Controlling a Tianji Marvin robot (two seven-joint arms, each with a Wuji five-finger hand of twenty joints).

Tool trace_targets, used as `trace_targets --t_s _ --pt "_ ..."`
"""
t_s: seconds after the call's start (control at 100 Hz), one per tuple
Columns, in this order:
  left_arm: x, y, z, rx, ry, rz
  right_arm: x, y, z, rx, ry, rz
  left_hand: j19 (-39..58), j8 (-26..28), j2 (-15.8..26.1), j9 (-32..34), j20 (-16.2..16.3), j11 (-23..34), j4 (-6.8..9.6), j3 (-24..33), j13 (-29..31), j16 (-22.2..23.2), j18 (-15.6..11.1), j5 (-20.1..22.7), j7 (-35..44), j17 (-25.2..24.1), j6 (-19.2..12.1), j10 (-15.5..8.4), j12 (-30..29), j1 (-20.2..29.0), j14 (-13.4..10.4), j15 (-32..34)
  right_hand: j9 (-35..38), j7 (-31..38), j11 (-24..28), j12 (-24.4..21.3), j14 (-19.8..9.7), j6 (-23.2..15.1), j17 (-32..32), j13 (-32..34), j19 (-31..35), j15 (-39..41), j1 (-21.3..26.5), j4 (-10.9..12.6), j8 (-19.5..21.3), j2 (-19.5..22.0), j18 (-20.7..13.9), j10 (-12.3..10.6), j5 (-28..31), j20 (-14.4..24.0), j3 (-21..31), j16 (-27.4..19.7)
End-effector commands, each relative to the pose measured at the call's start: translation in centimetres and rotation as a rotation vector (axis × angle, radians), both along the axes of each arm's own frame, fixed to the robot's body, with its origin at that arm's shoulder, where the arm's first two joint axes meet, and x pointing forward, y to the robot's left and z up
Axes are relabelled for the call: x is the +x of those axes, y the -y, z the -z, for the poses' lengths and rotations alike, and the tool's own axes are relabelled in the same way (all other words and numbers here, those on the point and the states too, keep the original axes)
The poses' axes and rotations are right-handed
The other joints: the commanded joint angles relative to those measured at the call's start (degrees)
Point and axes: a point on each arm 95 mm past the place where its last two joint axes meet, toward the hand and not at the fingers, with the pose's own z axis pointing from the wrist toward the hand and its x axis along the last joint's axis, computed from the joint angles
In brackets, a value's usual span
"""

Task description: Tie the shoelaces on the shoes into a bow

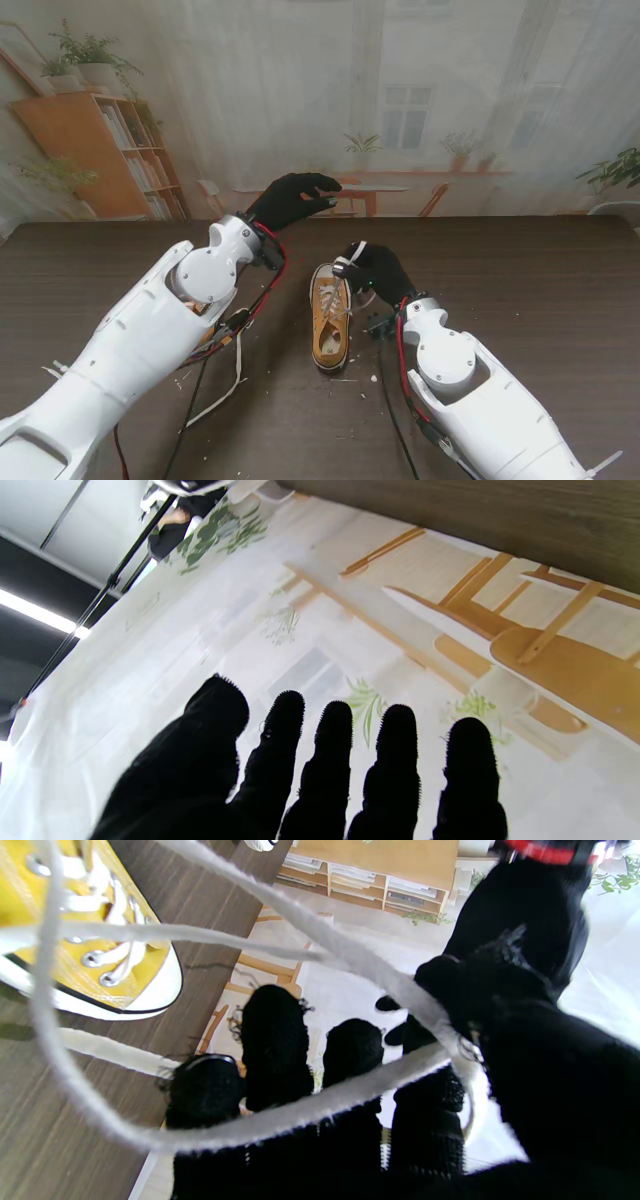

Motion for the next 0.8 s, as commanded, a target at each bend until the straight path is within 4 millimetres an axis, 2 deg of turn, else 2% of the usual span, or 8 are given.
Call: trace_targets --t_s 0.0,0.1,0.16,0.34,0.47,0.59,0.7,0.79 --pt "-1.0 -1.7 1.8 -0.005 -0.045 -0.009 0.0 -0.3 -0.3 0.002 0.005 -0.008 9.12 1.14 -2.38 0.86 -5.32 1.32 -1.22 2.18 0.81 -0.63 -0.41 0.81 1.52 -2.76 -5.29 -1.24 1.99 1.18 -1.18 1.99 2.16 1.98 -0.18 -0.68 0.18 -3.38 0.66 1.6 0.17 -0.76 3.92 1.46 0.35 1.44 0.46 0.0 1.33 1.01 1.13 0.34" --pt "-2.5 -3.5 2.6 0.007 -0.027 0.001 0.0 -0.3 -0.5 -0.006 0.017 0.0 12.43 1.76 -4.35 -0.39 -7.9 1.05 -1.21 3.78 0.12 -0.69 -1.55 0.21 2.42 -3.91 -5.92 -1.7 2.01 2.18 -2.1 2.27 2.36 1.98 -0.25 -0.74 0.29 -3.02 0.65 1.74 0.1 -0.85 3.87 1.48 -0.01 1.52 0.62 0.16 1.07 0.99 1.01 0.27" --pt "-3.3 -4.5 3.2 0.032 -0.035 0.032 0.0 -0.3 -0.6 -0.012 0.023 0.001 12.82 1.77 -4.85 -2.42 -10.57 0.38 -1.37 7.18 -1.55 -0.83 -2.81 -1.03 1.97 -5.34 -5.45 -2.13 1.92 -0.55 -2.9 1.64 2.41 2.0 -0.27 -0.76 0.29 -2.73 0.59 1.75 -0.02 -0.87 3.9 1.5 -0.26 1.54 0.8 0.3 0.91 0.96 0.96 0.24" --pt "-4.7 -6.0 5.4 0.092 -0.07 0.11 -0.1 -0.4 -1.0 -0.049 0.052 0.006 11.12 1.05 -9.03 -5.86 -11.05 -0.88 -1.64 11.82 -3.7 -0.51 -4.71 -3.37 -0.17 -6.94 -4.59 -2.69 1.62 -4.89 -4.33 0.54 2.75 2.32 -0.21 -0.76 0.57 -2.09 0.92 2.14 -0.22 -1.14 3.82 1.54 -0.72 1.55 1.41 0.46 0.54 0.9 0.98 0.03" --pt "-4.9 -5.5 7.1 0.083 -0.092 0.121 -0.1 -0.4 -1.1 -0.06 0.059 0.002 12.24 -0.21 -11.56 -6.88 -10.04 -0.86 -2.79 13.43 -3.83 0.52 -5.21 -4.14 -2.24 -6.88 -3.49 -2.4 1.78 -7.8 -4.36 1.8 2.78 2.48 -0.23 -0.78 0.6 -2.15 1.02 2.23 -0.24 -1.21 3.83 1.54 -0.84 1.53 1.37 0.49 0.5 0.88 1.06 -0.03" --pt "-5.0 -4.6 8.2 0.024 -0.144 0.162 -0.1 -0.5 -1.2 -0.07 0.062 0.002 12.27 -2.0 -11.51 -8.16 -9.71 -1.34 -3.81 12.42 -4.85 0.88 -5.6 -4.97 -5.11 -7.77 -2.55 -2.35 1.65 -11.88 -4.37 2.04 2.84 2.57 -0.2 -0.78 0.6 -2.15 1.03 2.24 -0.24 -1.22 3.83 1.53 -0.94 1.48 1.37 0.42 0.48 0.87 1.12 -0.05" --pt "-4.9 -3.7 8.9 -0.011 -0.171 0.182 -0.1 -0.4 -1.1 -0.075 0.061 0.002 12.53 -2.87 -12.13 -8.55 -9.33 -1.54 -3.85 12.16 -5.06 1.26 -5.91 -4.92 -6.37 -7.85 -4.17 -2.24 1.65 -11.62 -4.47 2.4 2.95 2.65 -0.21 -0.81 0.63 -2.2 1.07 2.33 -0.27 -1.24 3.85 1.52 -1.03 1.45 1.46 0.62 0.48 0.85 1.16 -0.08" --pt "-4.9 -2.9 9.3 -0.053 -0.194 0.195 -0.1 -0.5 -1.1 -0.078 0.062 0.0 13.3 -2.75 -13.35 -8.62 -8.78 -1.46 -3.84 12.79 -5.07 1.85 -6.17 -4.06 -5.68 -7.89 -7.3 -2.38 1.86 -10.61 -4.65 3.22 2.9 2.73 -0.25 -0.82 0.59 -2.14 1.07 2.36 -0.28 -1.3 3.85 1.51 -1.09 1.45 1.47 0.49 0.44 0.85 1.18 -0.11"
